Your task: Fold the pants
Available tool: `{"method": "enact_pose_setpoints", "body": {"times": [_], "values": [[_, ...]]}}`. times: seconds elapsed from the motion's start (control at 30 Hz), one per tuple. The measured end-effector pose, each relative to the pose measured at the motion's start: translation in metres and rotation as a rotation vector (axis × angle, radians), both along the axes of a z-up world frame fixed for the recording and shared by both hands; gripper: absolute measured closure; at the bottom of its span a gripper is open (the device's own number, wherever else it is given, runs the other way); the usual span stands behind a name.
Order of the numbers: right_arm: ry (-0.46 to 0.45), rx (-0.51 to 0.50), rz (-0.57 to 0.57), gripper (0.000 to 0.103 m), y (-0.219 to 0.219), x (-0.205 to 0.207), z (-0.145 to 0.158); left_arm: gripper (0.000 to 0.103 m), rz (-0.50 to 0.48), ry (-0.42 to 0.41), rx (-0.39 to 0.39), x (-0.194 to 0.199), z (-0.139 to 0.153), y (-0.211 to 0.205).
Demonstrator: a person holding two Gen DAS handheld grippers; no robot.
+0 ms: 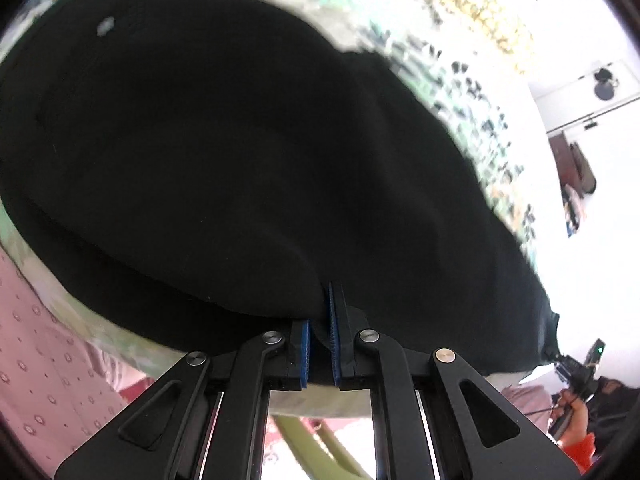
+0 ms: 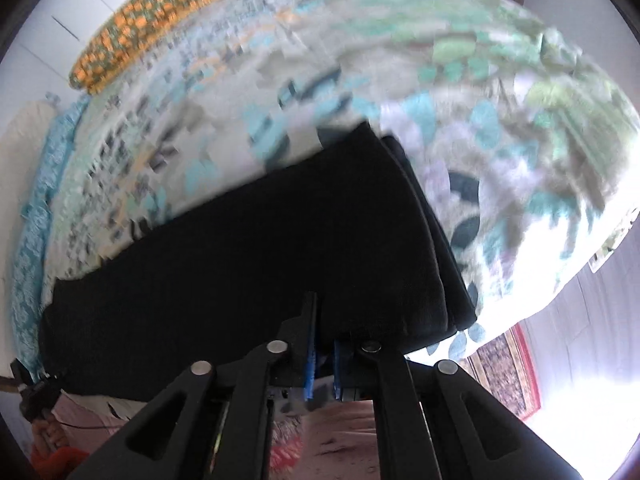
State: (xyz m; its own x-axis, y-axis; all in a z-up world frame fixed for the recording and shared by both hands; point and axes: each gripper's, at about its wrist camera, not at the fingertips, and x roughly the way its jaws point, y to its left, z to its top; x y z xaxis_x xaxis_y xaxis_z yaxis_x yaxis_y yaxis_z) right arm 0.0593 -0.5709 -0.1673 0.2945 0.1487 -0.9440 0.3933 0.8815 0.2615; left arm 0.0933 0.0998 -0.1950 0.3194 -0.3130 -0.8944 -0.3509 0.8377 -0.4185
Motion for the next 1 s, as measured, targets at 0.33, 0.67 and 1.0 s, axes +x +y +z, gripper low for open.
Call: {"method": "enact_pose_setpoints", "body": {"times": [0.33,0.67,1.0], "values": [[-0.129,0.078,-0.074,0.045,-0.019,-0.016,0.016,0.095,0.011,-0.012,-0.026,-0.003,0.005,0.006],[-0.045,-0.046,-0.104,0.097,-0.018,-0.007,0.005,0.097,-0.096,-0.026,0.085,-0.021,0.021,-0.016],[-0.016,-0.042,-0.122,0.092,-0.019,-0.003,0.000,0.088,-0.088,0.041,0.090,-0.018,0.006,-0.015]]}}
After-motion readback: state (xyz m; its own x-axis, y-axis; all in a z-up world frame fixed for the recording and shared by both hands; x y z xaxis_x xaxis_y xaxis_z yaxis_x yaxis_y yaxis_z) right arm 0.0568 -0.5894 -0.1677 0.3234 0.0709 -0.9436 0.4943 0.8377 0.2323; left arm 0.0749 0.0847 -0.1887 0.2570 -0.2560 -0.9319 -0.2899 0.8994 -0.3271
